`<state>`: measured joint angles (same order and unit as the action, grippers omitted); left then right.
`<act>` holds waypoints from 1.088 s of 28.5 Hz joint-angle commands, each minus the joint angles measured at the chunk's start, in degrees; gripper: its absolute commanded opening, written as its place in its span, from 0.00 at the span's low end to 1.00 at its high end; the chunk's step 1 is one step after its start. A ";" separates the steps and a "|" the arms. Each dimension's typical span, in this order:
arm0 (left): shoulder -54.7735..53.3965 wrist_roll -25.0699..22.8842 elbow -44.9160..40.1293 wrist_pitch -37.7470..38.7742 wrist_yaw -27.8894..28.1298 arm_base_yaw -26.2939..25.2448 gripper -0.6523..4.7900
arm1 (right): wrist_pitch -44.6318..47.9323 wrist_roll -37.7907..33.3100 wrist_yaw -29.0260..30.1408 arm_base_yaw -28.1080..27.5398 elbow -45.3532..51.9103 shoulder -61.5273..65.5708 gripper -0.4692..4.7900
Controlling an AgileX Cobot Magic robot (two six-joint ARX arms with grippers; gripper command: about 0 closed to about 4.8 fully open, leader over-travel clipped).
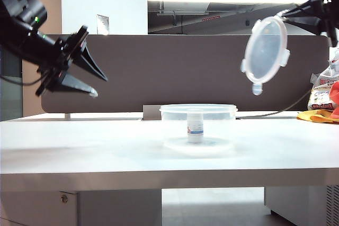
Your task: Remove the lid of the round box, pick up the small white medicine bottle inside, and place it on the table.
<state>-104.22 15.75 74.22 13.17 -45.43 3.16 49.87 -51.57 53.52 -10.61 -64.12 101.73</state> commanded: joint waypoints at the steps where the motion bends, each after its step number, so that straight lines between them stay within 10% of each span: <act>1: 4.39 -4.04 0.35 -0.37 3.17 1.66 0.40 | -4.13 6.43 -1.40 -0.42 -0.74 -0.39 0.08; 13: 16.48 -17.62 12.90 20.90 19.19 15.21 0.39 | -26.10 25.33 -10.67 0.55 -1.55 -0.57 0.08; 25: 16.74 -21.55 33.00 40.11 28.57 25.53 0.33 | -49.55 41.88 -30.01 4.15 -4.55 -0.57 0.08; 31: 16.76 -21.18 35.32 40.59 28.89 26.29 0.33 | -52.74 42.62 -30.03 5.55 -4.59 -0.52 0.14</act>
<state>-87.55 -5.54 109.25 53.45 -16.64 29.41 1.58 -9.37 24.01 -5.72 -69.25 100.53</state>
